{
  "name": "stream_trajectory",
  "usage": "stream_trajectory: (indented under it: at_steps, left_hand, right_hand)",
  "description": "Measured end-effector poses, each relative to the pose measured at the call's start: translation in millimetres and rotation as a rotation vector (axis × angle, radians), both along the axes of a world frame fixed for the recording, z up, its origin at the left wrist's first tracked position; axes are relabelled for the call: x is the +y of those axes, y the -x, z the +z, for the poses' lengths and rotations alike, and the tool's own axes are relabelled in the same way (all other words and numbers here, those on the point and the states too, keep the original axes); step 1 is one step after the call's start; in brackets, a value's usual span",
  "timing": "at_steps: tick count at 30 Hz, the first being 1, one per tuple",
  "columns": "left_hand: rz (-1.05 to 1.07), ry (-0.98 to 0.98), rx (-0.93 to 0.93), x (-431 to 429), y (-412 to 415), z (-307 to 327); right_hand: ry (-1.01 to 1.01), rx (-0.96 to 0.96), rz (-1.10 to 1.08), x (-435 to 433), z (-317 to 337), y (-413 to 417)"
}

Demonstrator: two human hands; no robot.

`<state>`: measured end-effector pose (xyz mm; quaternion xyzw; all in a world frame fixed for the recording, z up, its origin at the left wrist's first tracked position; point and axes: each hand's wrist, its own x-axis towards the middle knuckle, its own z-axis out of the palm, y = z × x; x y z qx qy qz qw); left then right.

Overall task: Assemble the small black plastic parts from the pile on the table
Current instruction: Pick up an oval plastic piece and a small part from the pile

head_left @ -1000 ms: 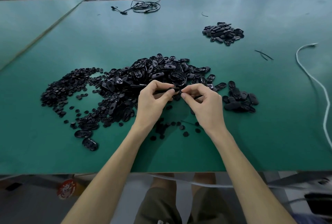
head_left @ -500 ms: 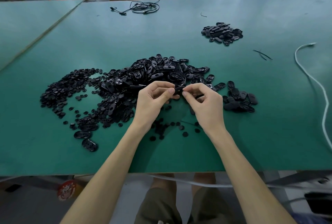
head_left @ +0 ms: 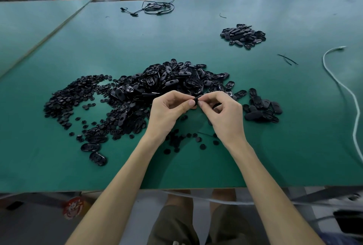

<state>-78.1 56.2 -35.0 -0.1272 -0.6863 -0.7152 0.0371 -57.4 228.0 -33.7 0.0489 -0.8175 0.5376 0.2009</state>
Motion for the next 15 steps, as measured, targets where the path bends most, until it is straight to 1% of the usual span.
stream_trajectory:
  at_steps: [5, 10, 15]
  left_hand:
    - [-0.01, 0.012, -0.004, 0.1, -0.4, -1.6]
    - [-0.003, 0.04, -0.009, -0.4, 0.0, -3.3]
    - [-0.013, 0.053, 0.007, 0.2, 0.4, -2.5]
  right_hand:
    - [-0.027, -0.001, -0.014, -0.8, -1.4, -0.5]
    - [0.007, -0.011, -0.025, -0.7, -1.7, -0.5]
    - [-0.071, 0.04, -0.026, -0.4, -2.3, 0.2]
